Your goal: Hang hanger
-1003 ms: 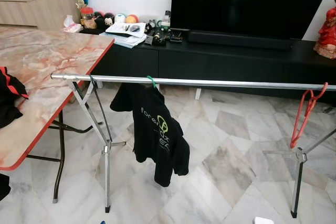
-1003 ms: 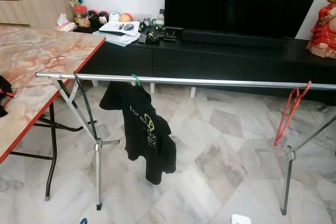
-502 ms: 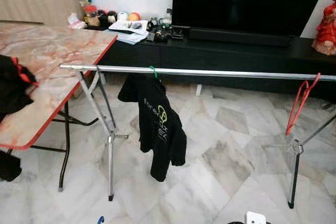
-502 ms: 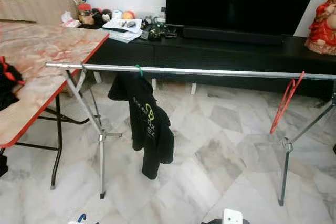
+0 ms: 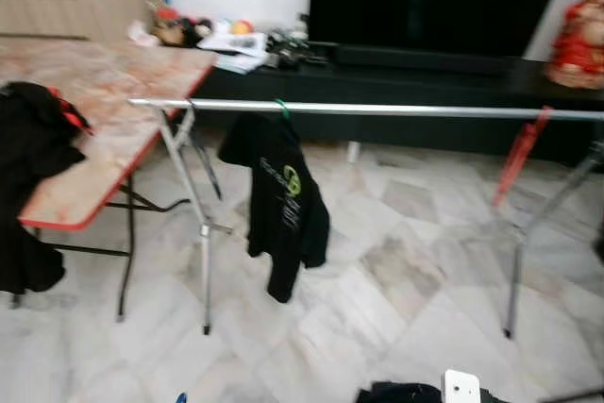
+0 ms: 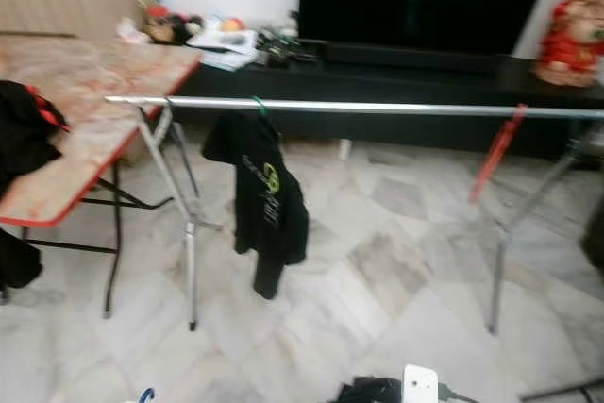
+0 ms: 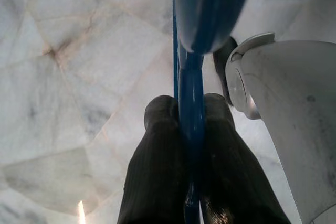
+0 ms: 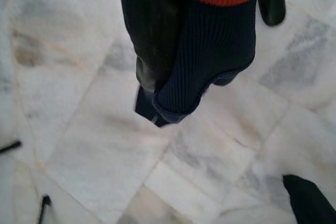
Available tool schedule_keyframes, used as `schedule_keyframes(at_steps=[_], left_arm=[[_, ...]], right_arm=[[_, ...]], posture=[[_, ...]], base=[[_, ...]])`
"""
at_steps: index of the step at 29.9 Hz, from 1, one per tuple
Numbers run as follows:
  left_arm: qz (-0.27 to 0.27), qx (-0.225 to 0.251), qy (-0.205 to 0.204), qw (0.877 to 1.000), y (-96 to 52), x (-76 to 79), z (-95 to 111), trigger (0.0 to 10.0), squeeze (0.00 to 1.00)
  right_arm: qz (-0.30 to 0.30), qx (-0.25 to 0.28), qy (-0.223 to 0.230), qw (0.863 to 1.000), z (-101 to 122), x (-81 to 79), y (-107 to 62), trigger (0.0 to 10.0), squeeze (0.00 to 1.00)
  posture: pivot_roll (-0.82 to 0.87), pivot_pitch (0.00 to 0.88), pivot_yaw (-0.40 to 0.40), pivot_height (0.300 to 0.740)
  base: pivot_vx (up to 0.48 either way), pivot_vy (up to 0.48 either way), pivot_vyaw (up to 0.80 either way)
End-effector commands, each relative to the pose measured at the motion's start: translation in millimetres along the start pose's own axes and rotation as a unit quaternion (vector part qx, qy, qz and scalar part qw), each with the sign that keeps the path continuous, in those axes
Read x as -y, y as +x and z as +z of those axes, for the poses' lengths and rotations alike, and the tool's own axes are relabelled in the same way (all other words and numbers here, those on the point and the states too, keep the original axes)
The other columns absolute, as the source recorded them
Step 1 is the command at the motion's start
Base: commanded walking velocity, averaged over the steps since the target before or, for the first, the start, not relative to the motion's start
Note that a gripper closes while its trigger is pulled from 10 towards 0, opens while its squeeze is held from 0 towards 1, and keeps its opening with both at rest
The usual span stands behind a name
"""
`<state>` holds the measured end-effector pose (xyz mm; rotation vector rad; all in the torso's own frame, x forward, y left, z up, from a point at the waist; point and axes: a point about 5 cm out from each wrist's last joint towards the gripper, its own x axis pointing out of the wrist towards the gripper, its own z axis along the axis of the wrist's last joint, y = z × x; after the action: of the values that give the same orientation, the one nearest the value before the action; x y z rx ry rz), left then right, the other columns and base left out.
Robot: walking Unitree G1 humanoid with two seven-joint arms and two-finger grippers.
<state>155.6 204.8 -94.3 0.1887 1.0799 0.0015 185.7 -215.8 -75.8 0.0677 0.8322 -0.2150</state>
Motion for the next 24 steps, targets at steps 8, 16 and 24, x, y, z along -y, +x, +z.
schedule_keyframes(at_steps=[8,16,24], left_arm=[[-0.010,-0.012,0.003,1.000,-0.6,6.5,-7,10.0,0.00],[-0.007,0.022,0.015,1.000,-0.7,5.9,-1,10.0,0.00],[-0.013,0.020,0.049,0.999,-0.6,5.6,0,10.0,0.00]], right_arm=[[-0.003,0.002,0.011,1.000,-6,1.0,-2.2,10.0,0.00],[0.015,0.024,0.016,0.999,8,-21.2,2.1,10.0,0.00],[0.019,0.032,0.019,0.999,17,-22.5,4.3,10.0,0.00]], posture=[[0.06,0.000,-0.006,0.740],[0.06,0.000,-0.006,0.740],[0.06,0.000,0.005,0.740]], base=[[-0.297,0.000,0.00],[-0.034,0.000,0.00],[0.000,0.000,0.00]])
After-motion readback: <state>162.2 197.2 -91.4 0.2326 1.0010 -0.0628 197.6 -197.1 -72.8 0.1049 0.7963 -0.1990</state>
